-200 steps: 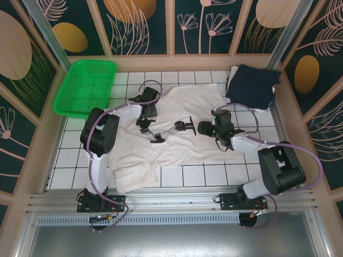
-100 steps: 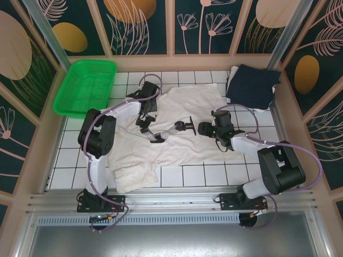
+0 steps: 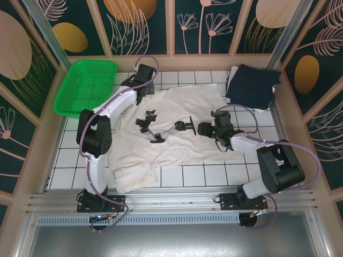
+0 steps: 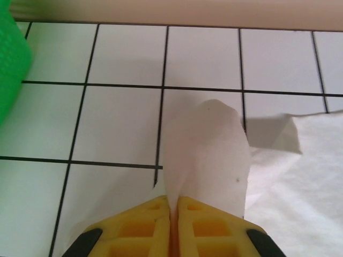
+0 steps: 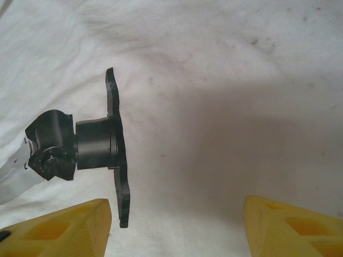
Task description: Fold and stack the t-shirts
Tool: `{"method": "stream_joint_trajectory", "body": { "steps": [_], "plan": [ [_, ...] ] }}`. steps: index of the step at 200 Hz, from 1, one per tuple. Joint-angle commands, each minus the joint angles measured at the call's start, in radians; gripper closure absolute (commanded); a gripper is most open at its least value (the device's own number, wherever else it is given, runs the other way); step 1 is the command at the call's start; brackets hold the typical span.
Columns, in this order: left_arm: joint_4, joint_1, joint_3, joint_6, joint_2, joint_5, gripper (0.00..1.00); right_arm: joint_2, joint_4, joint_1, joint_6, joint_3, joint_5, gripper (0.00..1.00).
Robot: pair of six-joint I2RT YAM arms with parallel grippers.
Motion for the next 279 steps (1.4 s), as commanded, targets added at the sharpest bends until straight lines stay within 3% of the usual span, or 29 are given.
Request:
{"method": "stream_joint_trajectory", "body": {
  "steps": [1, 57, 74, 110, 128, 147, 164, 176, 218, 235, 262, 279],
  "plan": [
    [-0.032, 0.017, 0.014, 0.034, 0.042, -0.018, 0.90, 0.000, -0.002, -0.007, -0.011, -0.010, 0.004, 0.33],
    [-0.051, 0.082, 0.172, 0.104, 0.143, -0.023, 0.86, 0.039, 0.011, -0.006, -0.004, 0.018, -0.016, 0.33],
    [-0.055, 0.101, 0.253, 0.123, 0.210, -0.038, 0.77, 0.054, 0.009, -0.006, -0.003, 0.025, -0.014, 0.33],
    [-0.239, 0.140, 0.530, 0.093, 0.374, -0.177, 0.64, 0.042, -0.015, -0.004, -0.002, 0.023, -0.007, 0.33],
    [-0.280, 0.142, 0.535, 0.056, 0.354, -0.218, 0.62, 0.026, -0.020, -0.004, -0.005, 0.026, -0.001, 0.33],
    [-0.209, 0.141, 0.357, 0.036, 0.236, -0.134, 0.58, 0.033, -0.017, -0.005, -0.014, 0.052, 0.002, 0.33],
    [-0.030, 0.138, 0.132, 0.074, 0.112, 0.075, 0.47, 0.064, -0.014, -0.005, -0.026, 0.092, -0.002, 0.33],
    [0.030, 0.133, 0.078, 0.093, 0.092, 0.164, 0.42, 0.097, -0.020, -0.004, -0.029, 0.125, -0.010, 0.33],
    [-0.141, 0.125, 0.296, 0.110, 0.280, 0.154, 0.56, 0.143, -0.016, 0.002, -0.022, 0.150, -0.022, 0.33],
    [-0.118, 0.115, 0.273, 0.108, 0.276, 0.138, 0.58, 0.139, -0.008, 0.002, -0.017, 0.136, -0.019, 0.33],
    [-0.102, 0.097, 0.238, 0.090, 0.247, 0.122, 0.68, 0.141, -0.012, 0.002, -0.017, 0.127, -0.012, 0.33],
    [-0.096, 0.068, 0.197, 0.081, 0.218, 0.095, 0.68, 0.140, -0.008, 0.002, -0.018, 0.124, -0.009, 0.33]
  ]
}}
